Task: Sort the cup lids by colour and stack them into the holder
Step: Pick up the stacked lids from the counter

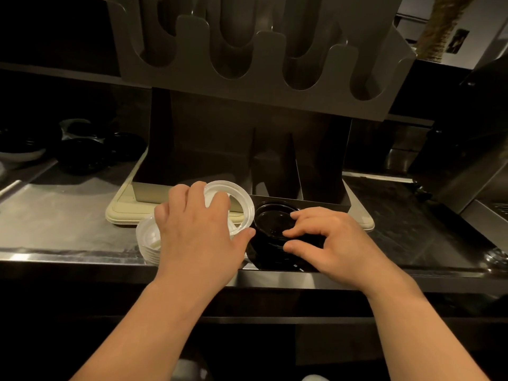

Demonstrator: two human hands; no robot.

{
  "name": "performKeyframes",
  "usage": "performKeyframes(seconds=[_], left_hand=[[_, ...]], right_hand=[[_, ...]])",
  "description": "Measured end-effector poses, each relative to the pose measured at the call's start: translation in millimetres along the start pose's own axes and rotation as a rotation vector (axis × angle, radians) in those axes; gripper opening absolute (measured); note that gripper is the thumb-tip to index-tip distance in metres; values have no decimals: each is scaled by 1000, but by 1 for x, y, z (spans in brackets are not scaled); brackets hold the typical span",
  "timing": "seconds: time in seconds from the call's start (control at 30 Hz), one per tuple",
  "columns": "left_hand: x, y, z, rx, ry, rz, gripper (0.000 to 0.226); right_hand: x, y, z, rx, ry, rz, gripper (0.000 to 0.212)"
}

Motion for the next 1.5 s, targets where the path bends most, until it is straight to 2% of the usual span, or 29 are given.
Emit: performKeyframes(seconds=[0.2, 0.37, 0.5, 0.63, 0.73, 0.83, 0.9, 1.0, 1.1, 1.2, 1.3, 1.5], left_hand=[[2, 2, 0, 28, -13, 1, 33], [1, 1, 1, 3, 20, 14, 36], [-8, -2, 6, -61, 136, 67, 55], [-24, -6, 24, -119, 347, 83, 76], [-30, -8, 40, -92, 452, 93, 89], [-35, -11, 60, -66, 535, 112, 99], [-41, -15, 74, -45, 601, 141, 100], [-51, -21, 89, 34, 560, 245, 103], [-48, -22, 101, 111, 550, 431, 105], [-40, -19, 116, 151, 580, 531, 99], [-36, -16, 128, 146, 594, 522, 88], [-25, -7, 138, 136, 606, 533, 78]], right_hand=[[2, -6, -4, 4, -9, -6, 20], [8, -3, -6, 0, -57, 4, 33], [12, -4, -4, -20, 0, 16, 31], [7, -4, 6, -81, 51, -96, 45], [4, -11, 29, -87, 27, -224, 29], [8, -27, 58, -52, -87, -272, 17], [15, -46, 76, 10, -209, -245, 19], [31, -74, 96, 137, -395, -130, 30], [47, -91, 105, 148, -340, -17, 30], [65, -96, 107, 148, -231, 35, 28], [79, -93, 106, 192, -190, 91, 35], [88, -83, 103, 265, -122, 55, 22]])
Point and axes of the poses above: each hand's wrist, its own y-axis away from the middle knuckle, its own x-axis out of the palm, z = x × y, the point moved 3 cm from there along -y, towards the middle knuckle, and after that the axes turned 3 degrees about z, right-handed, at the moved point
